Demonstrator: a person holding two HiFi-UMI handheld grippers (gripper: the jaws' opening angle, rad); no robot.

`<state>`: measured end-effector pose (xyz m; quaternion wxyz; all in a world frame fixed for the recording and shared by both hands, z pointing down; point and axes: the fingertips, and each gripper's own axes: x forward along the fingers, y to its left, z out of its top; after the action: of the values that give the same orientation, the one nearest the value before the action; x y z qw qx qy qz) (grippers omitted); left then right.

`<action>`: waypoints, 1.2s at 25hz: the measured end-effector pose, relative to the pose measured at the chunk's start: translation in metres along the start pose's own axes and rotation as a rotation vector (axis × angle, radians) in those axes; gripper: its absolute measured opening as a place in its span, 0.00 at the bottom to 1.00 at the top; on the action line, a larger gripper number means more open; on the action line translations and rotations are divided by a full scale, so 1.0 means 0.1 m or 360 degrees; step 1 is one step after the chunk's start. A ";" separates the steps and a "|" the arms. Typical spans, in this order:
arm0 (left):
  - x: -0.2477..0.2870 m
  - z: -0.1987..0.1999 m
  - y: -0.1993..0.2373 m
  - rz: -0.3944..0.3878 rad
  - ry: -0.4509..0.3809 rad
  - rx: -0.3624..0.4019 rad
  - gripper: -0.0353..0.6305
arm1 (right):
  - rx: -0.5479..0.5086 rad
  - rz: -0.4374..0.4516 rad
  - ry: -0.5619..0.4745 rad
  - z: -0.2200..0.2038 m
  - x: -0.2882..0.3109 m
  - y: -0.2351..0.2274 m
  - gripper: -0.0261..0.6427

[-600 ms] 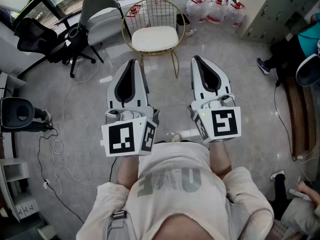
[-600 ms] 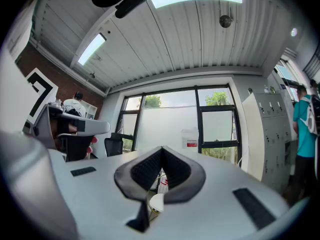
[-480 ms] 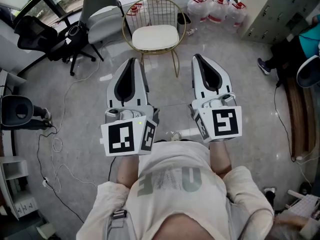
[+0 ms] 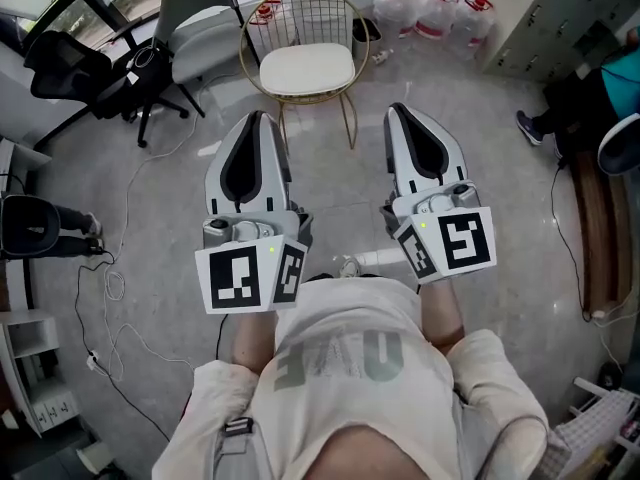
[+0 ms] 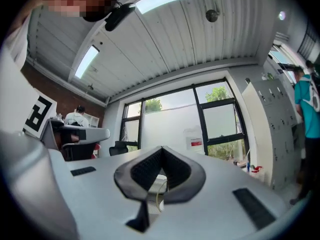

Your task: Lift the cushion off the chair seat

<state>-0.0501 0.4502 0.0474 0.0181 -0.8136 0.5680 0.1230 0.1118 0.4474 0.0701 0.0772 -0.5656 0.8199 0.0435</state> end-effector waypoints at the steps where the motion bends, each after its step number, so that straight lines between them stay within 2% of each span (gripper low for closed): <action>1: 0.01 -0.02 -0.02 0.0003 0.0006 0.0005 0.09 | 0.0026 0.0009 0.0000 -0.02 -0.01 -0.03 0.06; 6: 0.03 -0.04 -0.07 0.0002 -0.0036 -0.0079 0.09 | 0.0028 0.0015 0.0042 -0.13 0.00 -0.16 0.06; 12: -0.01 -0.17 -0.08 0.0021 0.0055 0.0069 0.09 | 0.0140 0.0016 0.0080 -0.31 0.01 -0.24 0.06; 18: 0.06 -0.25 -0.02 0.0080 0.0069 0.0033 0.09 | 0.0041 0.0040 0.0081 -0.30 0.00 -0.24 0.06; 22: 0.13 -0.32 -0.05 0.0087 0.0053 -0.0001 0.09 | 0.0072 0.0034 0.0104 -0.41 0.01 -0.33 0.06; 27: 0.33 -0.41 -0.11 0.0046 0.0020 0.0022 0.09 | 0.0051 0.0025 0.0086 -0.48 0.09 -0.41 0.06; 30: 0.47 -0.44 -0.09 0.0060 -0.0020 0.0022 0.08 | 0.0100 0.0012 0.0062 -0.52 0.22 -0.49 0.06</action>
<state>-0.0184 0.4030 0.0785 0.0252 -0.8019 0.5839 0.1245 0.1455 0.4013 0.1184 0.0787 -0.5607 0.8243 0.0070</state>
